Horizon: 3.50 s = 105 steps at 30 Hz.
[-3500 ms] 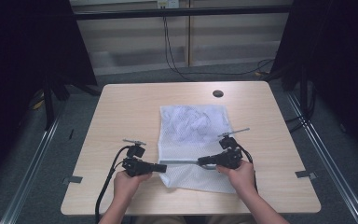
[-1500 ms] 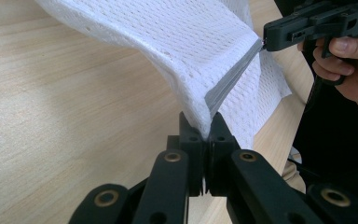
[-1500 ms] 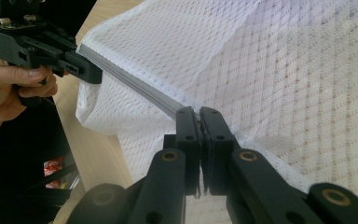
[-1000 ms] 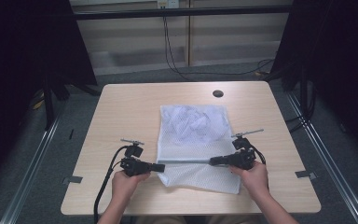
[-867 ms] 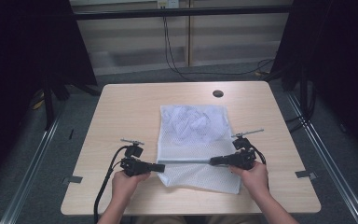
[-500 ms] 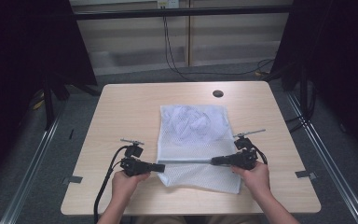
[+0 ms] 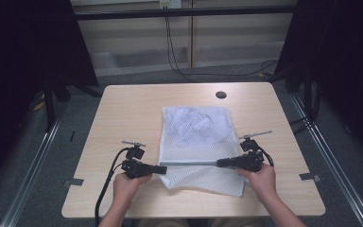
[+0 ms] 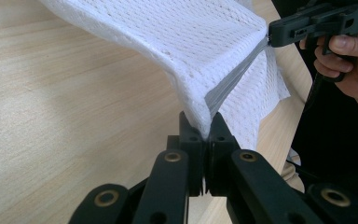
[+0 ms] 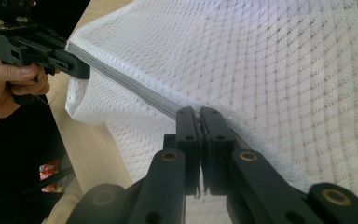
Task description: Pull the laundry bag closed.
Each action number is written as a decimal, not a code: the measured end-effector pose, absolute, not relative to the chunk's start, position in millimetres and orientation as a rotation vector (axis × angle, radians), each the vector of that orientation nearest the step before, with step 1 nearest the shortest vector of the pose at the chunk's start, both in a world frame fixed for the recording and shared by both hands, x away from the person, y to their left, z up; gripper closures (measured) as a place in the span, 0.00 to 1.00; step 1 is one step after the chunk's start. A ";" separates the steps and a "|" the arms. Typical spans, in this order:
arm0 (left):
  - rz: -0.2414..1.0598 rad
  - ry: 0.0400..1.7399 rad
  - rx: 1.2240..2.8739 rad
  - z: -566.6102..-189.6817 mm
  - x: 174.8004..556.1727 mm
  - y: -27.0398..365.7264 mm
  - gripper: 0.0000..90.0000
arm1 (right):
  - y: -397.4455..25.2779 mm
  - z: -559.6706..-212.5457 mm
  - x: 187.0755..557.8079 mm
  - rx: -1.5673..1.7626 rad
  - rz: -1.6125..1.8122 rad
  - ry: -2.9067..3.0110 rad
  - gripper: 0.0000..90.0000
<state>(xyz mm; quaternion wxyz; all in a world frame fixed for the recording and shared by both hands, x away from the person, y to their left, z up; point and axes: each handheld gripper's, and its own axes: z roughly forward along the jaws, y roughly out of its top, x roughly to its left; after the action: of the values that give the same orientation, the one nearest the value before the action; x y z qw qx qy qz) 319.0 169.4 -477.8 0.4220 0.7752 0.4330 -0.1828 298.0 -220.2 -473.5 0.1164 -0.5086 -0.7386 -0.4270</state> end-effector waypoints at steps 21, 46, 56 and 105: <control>-0.468 1.091 1.920 -477.1 319.6 171.6 0.98 | -236.1 -473.6 295.5 -1.522 -1.253 -2.155 0.96; -0.456 1.103 1.930 -477.7 319.2 172.5 0.98 | -244.2 -474.9 292.0 -1.524 -1.272 -2.140 0.96; -0.451 1.107 1.916 -478.5 318.1 177.1 0.98 | -244.7 -475.2 293.4 -1.511 -1.273 -2.139 0.96; -0.461 1.118 1.915 -479.8 315.7 177.5 0.98 | -259.1 -471.3 289.8 -1.533 -1.275 -2.139 0.96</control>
<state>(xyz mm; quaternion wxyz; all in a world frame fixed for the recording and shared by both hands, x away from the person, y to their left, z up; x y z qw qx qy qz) 315.7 177.5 -479.8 0.4247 0.7655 0.4469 -0.1842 289.8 -259.1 -471.3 0.1084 -0.5213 -0.7271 -0.4333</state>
